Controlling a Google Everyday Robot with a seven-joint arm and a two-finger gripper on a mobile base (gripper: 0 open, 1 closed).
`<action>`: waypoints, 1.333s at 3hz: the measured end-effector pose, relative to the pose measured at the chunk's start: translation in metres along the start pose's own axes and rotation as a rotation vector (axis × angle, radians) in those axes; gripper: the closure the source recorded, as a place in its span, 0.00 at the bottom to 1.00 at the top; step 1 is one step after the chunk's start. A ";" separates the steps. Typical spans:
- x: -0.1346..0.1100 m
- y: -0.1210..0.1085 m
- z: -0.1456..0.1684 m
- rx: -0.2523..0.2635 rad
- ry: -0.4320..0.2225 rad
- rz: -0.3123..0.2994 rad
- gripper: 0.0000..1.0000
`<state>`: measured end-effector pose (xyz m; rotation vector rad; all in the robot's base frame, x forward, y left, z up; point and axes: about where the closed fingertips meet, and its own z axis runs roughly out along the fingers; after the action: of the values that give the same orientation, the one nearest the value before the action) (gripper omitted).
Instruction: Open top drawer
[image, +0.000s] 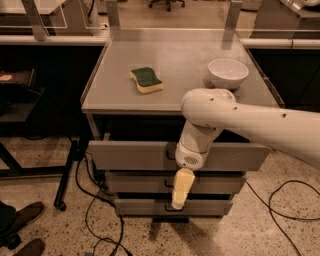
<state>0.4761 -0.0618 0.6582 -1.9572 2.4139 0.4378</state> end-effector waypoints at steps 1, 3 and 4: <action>0.023 0.061 -0.018 -0.042 -0.025 0.022 0.00; 0.009 0.061 -0.043 0.013 -0.058 -0.003 0.00; -0.005 0.054 -0.052 0.035 -0.079 -0.029 0.00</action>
Offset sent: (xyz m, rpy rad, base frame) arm -0.0845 -0.0219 0.0341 0.0429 0.0603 -0.0353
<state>0.4347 -0.0581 0.7210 -1.9204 2.3268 0.4598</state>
